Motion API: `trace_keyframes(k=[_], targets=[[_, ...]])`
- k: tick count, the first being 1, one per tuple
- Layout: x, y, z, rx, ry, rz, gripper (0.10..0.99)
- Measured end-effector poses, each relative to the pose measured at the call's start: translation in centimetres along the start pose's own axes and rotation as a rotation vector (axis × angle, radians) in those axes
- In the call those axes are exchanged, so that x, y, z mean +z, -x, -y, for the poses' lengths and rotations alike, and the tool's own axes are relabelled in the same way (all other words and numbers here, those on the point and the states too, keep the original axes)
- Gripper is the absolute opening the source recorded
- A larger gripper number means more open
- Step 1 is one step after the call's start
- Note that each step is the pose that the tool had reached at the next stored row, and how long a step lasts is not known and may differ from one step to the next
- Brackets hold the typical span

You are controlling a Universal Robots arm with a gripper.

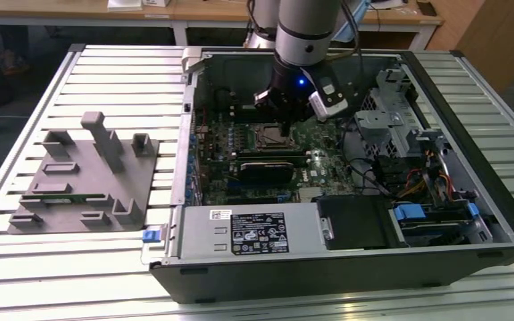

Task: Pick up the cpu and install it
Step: 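Install the second cpu locking lever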

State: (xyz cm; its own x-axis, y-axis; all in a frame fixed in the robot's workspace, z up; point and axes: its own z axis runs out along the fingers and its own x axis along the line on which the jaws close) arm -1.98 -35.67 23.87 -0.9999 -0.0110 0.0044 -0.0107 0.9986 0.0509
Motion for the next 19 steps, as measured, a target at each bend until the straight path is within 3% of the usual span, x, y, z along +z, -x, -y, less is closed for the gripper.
trace_keyframes(k=[3,10,19], targets=[[0.00,-0.13,0.42,-0.001,0.000,0.0001,0.106],[0.00,-1.27,0.91,-0.004,0.000,-0.0002,0.106],[0.21,-2.82,1.10,-0.004,0.000,0.0000,0.106]])
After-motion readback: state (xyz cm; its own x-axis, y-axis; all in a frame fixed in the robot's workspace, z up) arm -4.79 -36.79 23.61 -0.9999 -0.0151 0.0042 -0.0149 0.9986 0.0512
